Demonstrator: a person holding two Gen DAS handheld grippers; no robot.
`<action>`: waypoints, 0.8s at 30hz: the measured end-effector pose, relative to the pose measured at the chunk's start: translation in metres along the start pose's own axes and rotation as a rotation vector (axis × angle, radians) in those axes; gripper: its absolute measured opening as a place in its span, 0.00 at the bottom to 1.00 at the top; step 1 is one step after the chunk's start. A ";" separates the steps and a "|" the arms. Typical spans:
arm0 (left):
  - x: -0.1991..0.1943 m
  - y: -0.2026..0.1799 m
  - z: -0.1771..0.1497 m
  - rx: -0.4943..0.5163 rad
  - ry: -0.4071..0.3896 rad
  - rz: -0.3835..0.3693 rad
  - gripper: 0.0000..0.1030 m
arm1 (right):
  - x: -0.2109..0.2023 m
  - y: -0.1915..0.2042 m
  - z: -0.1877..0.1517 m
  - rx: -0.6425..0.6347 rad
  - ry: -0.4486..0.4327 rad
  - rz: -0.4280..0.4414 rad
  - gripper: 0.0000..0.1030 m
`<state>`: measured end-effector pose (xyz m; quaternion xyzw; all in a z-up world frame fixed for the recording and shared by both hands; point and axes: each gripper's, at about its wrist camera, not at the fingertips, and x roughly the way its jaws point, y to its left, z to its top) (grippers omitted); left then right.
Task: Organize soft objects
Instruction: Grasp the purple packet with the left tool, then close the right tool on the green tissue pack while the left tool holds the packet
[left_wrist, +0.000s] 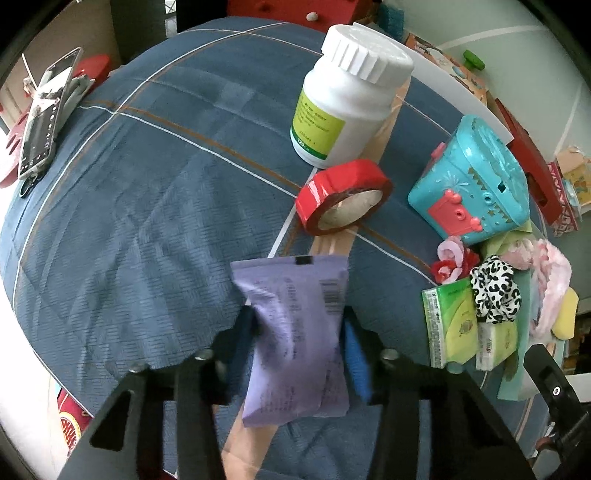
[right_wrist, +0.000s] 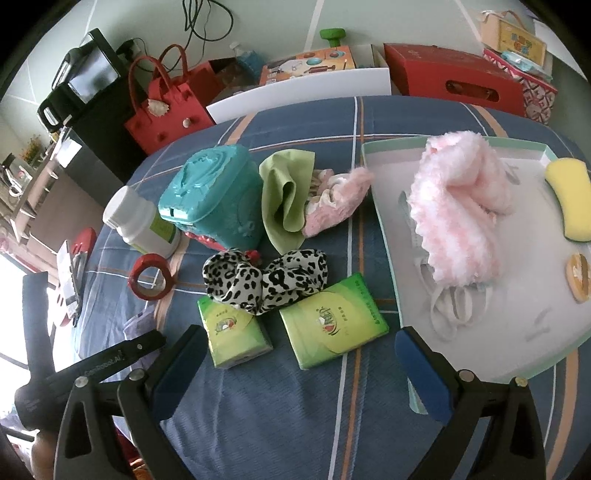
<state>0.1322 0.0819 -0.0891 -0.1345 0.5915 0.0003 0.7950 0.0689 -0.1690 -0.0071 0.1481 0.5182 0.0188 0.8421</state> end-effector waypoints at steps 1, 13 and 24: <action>0.000 0.001 0.000 0.003 0.002 -0.007 0.45 | 0.001 0.001 0.000 0.000 0.000 0.000 0.99; -0.011 -0.009 0.006 0.029 -0.017 -0.090 0.44 | 0.002 -0.003 0.002 -0.055 0.010 0.032 0.84; -0.021 -0.001 0.012 0.025 -0.032 -0.142 0.44 | 0.012 0.009 0.003 -0.198 0.004 -0.019 0.72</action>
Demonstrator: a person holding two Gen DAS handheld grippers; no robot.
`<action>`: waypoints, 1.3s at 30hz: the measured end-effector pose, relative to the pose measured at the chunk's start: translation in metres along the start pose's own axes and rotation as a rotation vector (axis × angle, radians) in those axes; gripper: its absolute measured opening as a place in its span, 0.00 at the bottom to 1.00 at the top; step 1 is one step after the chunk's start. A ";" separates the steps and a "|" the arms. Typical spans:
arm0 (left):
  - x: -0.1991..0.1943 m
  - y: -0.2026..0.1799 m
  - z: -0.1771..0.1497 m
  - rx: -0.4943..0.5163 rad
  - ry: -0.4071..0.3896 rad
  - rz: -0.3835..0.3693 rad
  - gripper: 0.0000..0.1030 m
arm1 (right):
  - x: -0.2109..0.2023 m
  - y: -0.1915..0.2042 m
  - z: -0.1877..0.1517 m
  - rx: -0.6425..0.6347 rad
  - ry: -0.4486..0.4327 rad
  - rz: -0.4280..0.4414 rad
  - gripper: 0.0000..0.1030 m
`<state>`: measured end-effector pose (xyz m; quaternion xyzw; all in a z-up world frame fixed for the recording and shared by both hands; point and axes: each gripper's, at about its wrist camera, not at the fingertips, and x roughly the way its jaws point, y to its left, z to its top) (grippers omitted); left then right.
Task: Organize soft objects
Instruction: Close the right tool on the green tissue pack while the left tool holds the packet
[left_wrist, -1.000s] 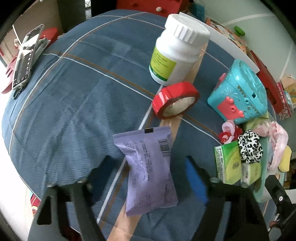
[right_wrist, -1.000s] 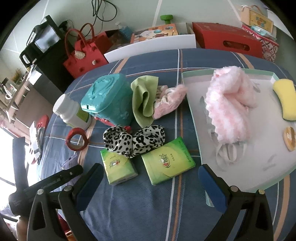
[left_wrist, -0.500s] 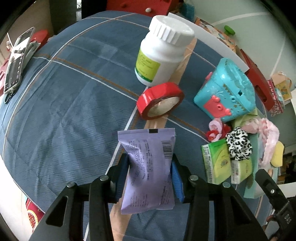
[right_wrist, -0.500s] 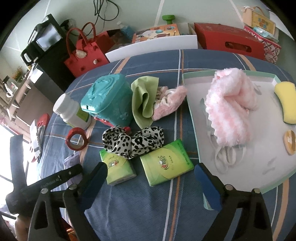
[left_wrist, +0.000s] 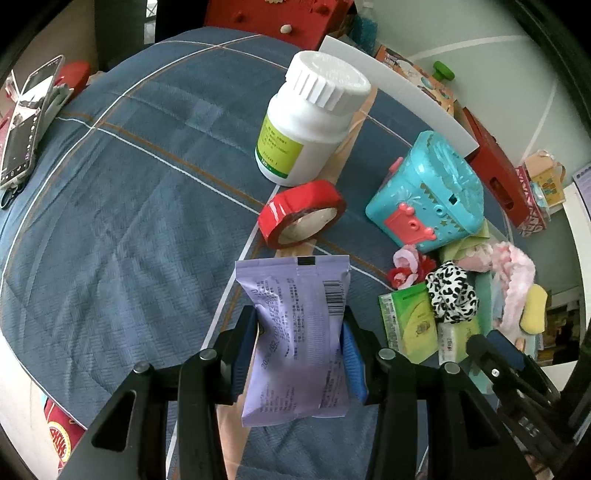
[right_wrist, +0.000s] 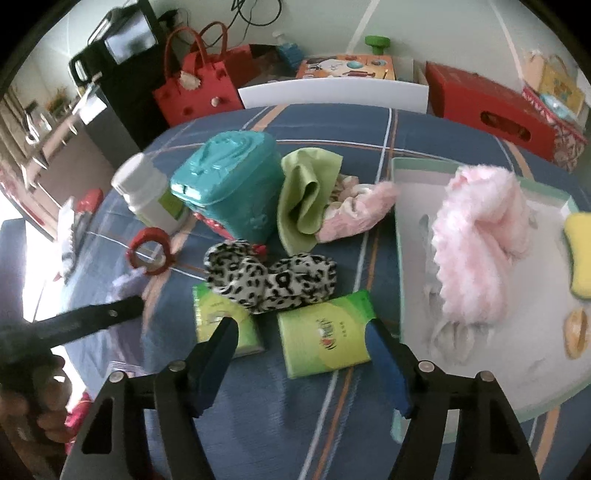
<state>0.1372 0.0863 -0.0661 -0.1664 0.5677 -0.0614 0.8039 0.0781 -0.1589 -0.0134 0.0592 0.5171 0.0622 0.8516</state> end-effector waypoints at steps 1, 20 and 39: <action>-0.001 0.003 0.001 0.001 -0.001 -0.002 0.44 | 0.002 -0.001 0.000 -0.005 0.001 -0.012 0.72; -0.002 0.004 0.003 0.001 -0.007 -0.023 0.44 | 0.029 0.005 0.000 -0.053 0.087 -0.005 0.72; -0.002 0.012 0.003 -0.011 -0.006 -0.030 0.44 | 0.037 0.003 0.002 -0.015 0.122 -0.017 0.64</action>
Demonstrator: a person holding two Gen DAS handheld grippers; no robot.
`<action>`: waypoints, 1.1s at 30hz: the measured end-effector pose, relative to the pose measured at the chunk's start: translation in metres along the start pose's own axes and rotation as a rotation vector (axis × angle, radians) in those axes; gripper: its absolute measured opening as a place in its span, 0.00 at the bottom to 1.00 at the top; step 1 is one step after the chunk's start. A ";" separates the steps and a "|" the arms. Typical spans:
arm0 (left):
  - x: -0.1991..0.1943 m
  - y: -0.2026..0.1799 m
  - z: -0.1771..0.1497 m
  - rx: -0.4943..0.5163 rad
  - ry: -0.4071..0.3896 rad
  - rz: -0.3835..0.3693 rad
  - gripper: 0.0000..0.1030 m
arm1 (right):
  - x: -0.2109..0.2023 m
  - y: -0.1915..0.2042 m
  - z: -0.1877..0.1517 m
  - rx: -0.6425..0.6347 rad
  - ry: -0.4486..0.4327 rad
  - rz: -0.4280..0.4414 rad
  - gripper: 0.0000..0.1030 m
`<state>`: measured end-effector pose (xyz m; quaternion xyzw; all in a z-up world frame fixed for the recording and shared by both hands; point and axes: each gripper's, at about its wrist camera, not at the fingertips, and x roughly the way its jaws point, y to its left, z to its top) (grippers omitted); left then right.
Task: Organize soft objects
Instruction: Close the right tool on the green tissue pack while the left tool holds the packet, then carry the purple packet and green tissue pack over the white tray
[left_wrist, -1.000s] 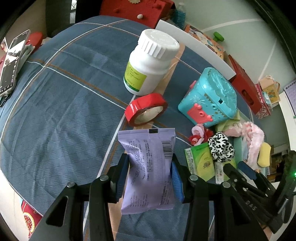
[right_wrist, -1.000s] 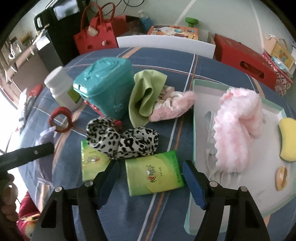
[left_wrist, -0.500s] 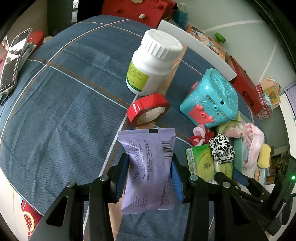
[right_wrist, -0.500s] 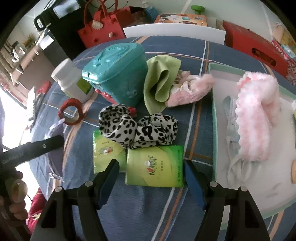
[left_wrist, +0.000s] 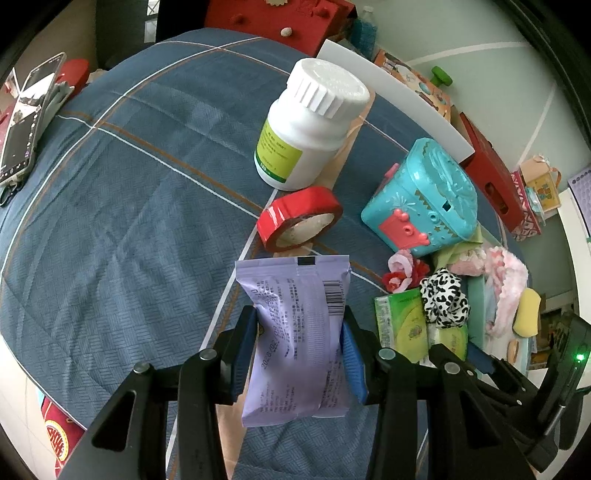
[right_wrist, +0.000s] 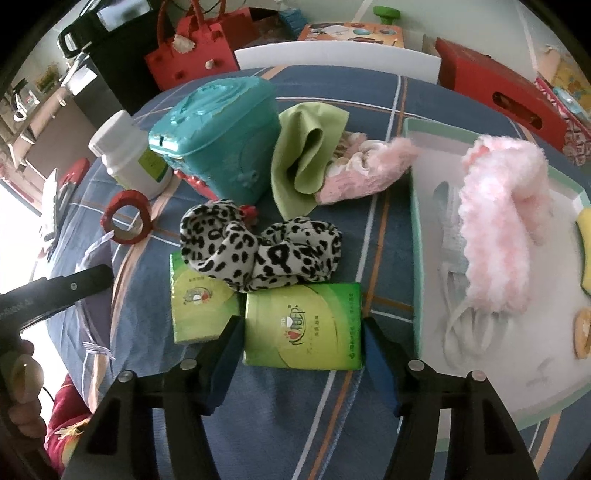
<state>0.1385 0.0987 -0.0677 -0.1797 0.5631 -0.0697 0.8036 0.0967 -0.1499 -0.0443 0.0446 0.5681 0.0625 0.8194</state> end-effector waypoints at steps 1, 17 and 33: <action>-0.001 0.000 0.000 0.000 -0.002 -0.004 0.44 | -0.001 -0.003 0.000 0.007 -0.001 0.005 0.64; -0.060 -0.017 0.000 0.047 -0.152 -0.072 0.44 | -0.070 0.014 -0.004 -0.008 -0.166 0.040 0.64; -0.084 -0.089 -0.007 0.207 -0.193 -0.060 0.44 | -0.085 -0.056 -0.003 0.209 -0.240 -0.069 0.64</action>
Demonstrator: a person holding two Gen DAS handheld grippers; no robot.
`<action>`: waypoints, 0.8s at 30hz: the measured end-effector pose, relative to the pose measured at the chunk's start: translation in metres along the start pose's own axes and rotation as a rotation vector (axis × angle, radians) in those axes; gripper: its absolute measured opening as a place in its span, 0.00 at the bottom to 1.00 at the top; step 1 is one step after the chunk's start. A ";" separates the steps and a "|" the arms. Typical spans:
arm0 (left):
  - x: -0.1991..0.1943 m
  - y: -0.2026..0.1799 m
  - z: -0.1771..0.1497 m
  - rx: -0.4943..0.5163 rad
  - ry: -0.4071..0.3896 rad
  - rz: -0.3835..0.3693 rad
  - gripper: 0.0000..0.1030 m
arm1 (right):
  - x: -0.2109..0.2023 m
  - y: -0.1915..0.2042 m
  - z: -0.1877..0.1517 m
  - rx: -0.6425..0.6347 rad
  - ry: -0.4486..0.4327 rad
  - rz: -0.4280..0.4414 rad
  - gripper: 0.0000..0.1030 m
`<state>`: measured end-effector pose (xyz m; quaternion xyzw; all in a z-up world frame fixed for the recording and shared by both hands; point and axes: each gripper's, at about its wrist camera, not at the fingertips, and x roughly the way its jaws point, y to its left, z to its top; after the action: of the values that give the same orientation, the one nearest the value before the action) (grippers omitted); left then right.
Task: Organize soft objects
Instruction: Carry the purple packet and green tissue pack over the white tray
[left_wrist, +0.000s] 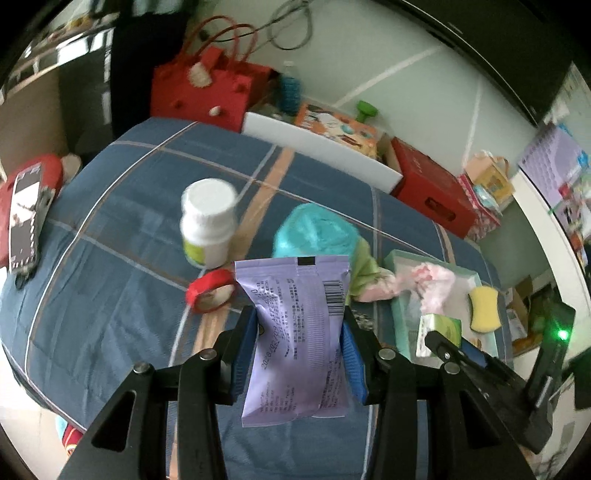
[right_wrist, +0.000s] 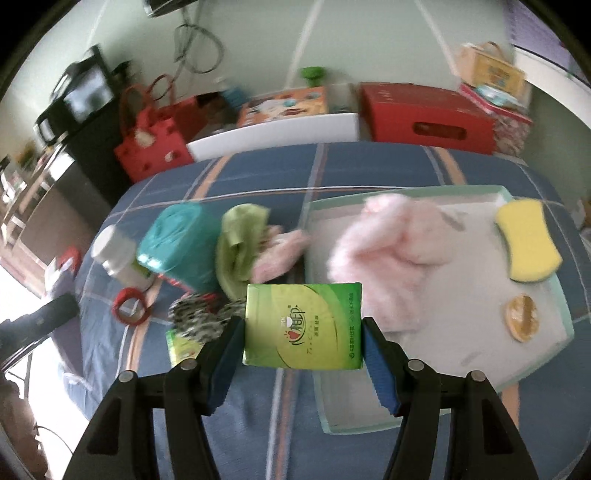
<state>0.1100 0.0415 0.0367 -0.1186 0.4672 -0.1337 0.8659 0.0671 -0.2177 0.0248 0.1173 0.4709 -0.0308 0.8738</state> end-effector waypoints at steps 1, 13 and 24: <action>0.000 -0.010 0.001 0.022 0.004 -0.002 0.44 | -0.001 -0.004 0.001 0.010 -0.003 -0.009 0.64; 0.042 -0.126 -0.002 0.278 0.113 -0.059 0.44 | -0.033 -0.060 0.011 0.173 -0.087 -0.097 0.64; 0.096 -0.208 -0.027 0.490 0.183 -0.130 0.44 | -0.053 -0.136 0.025 0.390 -0.115 -0.222 0.64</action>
<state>0.1130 -0.1877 0.0164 0.0772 0.4887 -0.3081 0.8126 0.0362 -0.3589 0.0578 0.2294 0.4155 -0.2238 0.8513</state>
